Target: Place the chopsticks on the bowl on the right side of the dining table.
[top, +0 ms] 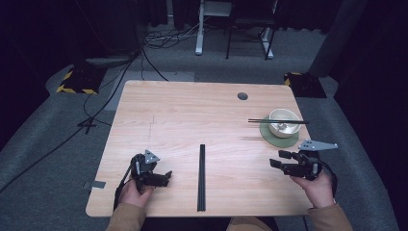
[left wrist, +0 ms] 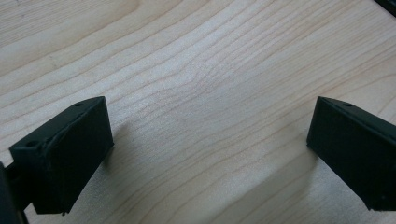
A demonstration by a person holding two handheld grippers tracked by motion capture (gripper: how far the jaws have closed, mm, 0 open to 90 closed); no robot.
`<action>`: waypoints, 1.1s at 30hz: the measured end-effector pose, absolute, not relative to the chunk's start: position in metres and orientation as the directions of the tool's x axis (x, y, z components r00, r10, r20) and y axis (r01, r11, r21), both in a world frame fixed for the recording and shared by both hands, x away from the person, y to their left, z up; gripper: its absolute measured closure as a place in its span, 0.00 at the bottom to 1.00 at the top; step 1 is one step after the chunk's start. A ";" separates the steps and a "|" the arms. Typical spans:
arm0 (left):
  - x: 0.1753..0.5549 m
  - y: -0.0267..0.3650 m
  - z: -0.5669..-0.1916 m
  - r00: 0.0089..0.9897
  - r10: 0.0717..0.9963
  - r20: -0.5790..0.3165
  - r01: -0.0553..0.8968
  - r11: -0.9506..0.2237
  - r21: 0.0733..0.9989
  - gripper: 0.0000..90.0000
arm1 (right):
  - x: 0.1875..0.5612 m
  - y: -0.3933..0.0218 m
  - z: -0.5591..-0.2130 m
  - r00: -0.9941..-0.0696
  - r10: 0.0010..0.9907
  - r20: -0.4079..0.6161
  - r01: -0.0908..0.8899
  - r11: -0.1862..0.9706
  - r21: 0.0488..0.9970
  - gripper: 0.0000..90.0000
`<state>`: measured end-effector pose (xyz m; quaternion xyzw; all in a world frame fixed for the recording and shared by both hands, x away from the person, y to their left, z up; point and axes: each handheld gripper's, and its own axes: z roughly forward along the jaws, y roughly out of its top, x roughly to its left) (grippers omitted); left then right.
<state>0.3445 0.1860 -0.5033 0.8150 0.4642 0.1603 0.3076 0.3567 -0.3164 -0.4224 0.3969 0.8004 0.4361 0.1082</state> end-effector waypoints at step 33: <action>0.343 0.185 -0.503 0.507 0.862 -0.029 0.665 -0.369 0.650 0.01 | 0.364 -0.312 -0.503 -0.672 0.740 -0.016 0.482 0.454 0.750 0.26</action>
